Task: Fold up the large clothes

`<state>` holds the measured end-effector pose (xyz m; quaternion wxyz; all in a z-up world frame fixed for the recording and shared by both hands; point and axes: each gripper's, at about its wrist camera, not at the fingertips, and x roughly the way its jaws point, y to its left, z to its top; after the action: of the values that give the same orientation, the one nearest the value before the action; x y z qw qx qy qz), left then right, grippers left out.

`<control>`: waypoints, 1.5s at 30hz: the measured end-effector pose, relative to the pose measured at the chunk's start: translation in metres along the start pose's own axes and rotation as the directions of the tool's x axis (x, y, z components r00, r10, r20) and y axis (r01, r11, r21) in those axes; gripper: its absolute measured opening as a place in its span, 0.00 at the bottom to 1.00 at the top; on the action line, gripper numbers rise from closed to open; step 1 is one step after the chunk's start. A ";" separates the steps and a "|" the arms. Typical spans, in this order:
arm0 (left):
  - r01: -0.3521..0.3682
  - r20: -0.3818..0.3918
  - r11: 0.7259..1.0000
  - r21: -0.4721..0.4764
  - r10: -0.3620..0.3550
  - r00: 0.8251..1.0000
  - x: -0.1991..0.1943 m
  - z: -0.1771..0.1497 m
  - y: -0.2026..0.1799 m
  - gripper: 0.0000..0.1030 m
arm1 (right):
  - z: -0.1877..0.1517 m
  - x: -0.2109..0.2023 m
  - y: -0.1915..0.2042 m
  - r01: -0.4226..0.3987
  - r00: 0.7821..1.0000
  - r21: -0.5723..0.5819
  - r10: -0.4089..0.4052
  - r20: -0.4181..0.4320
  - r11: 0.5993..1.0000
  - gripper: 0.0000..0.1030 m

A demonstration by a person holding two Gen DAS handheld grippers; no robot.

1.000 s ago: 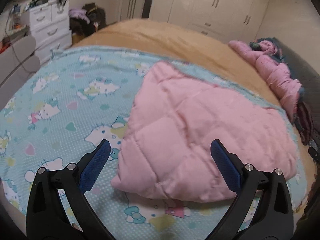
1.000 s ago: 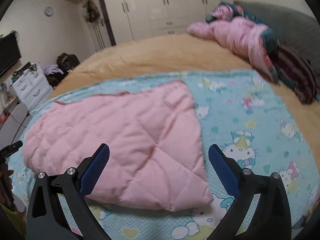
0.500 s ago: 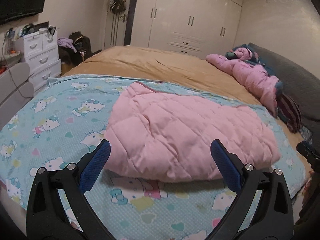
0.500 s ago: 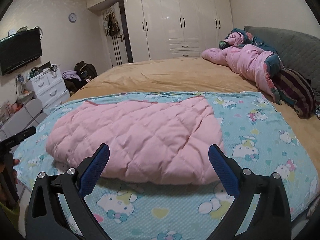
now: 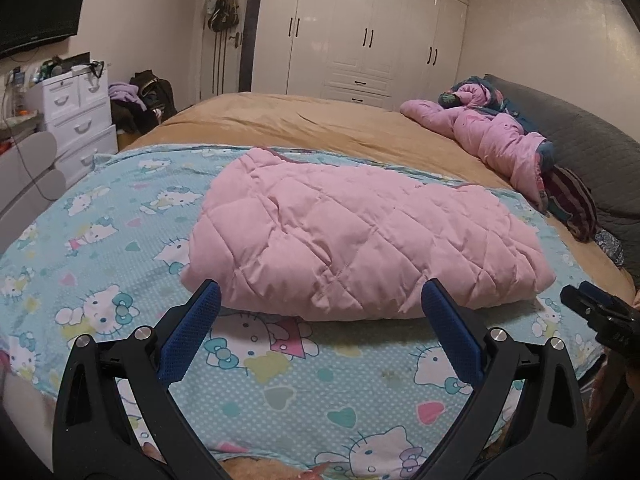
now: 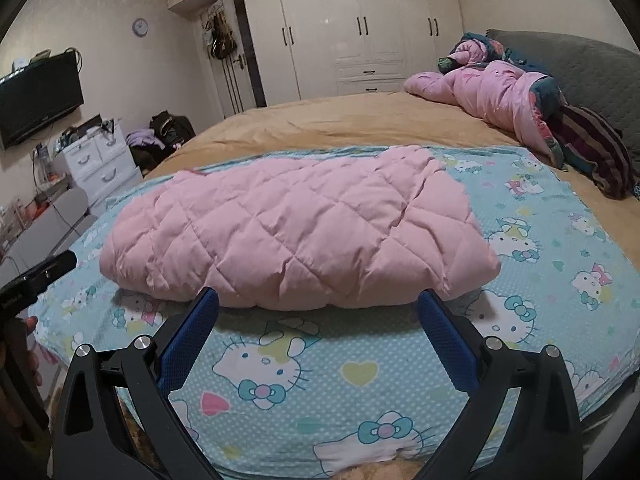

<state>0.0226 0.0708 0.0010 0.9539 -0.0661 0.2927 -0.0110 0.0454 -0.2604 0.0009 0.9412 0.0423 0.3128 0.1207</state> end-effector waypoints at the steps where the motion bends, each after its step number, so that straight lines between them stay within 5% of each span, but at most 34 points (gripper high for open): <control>1: -0.005 -0.002 1.000 0.003 0.005 1.000 0.000 0.000 -0.001 0.91 | 0.000 0.000 0.000 0.004 1.000 -0.001 -0.004 -0.003 1.000 0.96; 45: -0.063 -0.025 0.998 0.013 0.064 0.998 0.003 0.002 0.001 0.91 | 0.003 -0.001 0.010 0.002 1.000 -0.047 -0.003 -0.021 0.999 0.96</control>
<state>0.0260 0.0724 0.0013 0.9504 -0.0508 0.3065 0.0167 0.0442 -0.2507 0.0052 0.9386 0.0186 0.3199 0.1274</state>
